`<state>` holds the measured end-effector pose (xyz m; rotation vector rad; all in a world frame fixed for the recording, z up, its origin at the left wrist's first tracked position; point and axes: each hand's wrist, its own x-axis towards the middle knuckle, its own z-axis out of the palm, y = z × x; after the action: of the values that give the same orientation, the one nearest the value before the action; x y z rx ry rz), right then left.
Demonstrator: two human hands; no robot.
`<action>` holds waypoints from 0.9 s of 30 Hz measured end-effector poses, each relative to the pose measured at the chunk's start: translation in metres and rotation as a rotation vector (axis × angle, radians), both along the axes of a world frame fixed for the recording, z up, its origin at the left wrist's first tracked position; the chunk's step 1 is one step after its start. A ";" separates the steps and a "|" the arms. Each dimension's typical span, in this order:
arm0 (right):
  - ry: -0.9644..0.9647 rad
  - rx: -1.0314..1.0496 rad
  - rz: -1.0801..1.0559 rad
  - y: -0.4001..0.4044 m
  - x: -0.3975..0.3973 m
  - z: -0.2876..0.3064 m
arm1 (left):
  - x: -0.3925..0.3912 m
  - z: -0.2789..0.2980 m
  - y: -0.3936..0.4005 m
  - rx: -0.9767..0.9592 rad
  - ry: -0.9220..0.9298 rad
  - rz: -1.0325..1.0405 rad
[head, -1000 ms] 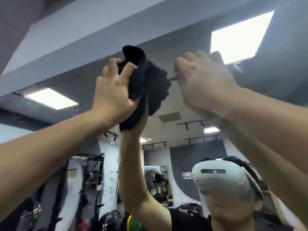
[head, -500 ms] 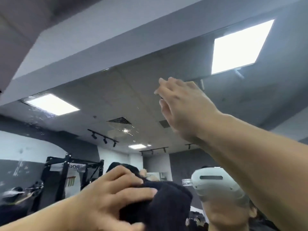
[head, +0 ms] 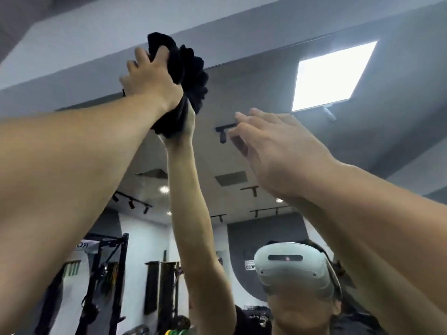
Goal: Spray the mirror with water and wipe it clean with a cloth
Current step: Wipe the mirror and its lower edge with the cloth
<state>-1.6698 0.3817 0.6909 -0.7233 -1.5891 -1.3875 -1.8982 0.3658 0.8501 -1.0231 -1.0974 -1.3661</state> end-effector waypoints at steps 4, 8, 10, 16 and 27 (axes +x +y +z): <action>0.014 0.030 0.018 0.000 -0.003 0.001 | 0.003 -0.037 0.001 0.066 0.146 0.034; 0.075 0.057 -0.015 -0.016 -0.016 0.003 | -0.022 -0.106 0.002 0.101 0.476 -0.010; 0.147 0.050 -0.029 -0.024 -0.028 0.013 | -0.032 -0.147 0.000 0.081 0.611 -0.047; 0.158 0.081 0.109 -0.022 -0.093 0.031 | -0.058 -0.263 -0.003 -0.019 1.022 -0.225; 0.125 0.104 0.052 0.005 -0.111 0.018 | -0.125 -0.234 0.004 -0.045 1.148 -0.197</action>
<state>-1.7812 0.3869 0.7089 -0.6880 -1.4182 -1.3501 -2.0236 0.3702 0.6159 -1.6540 -0.1591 -0.6524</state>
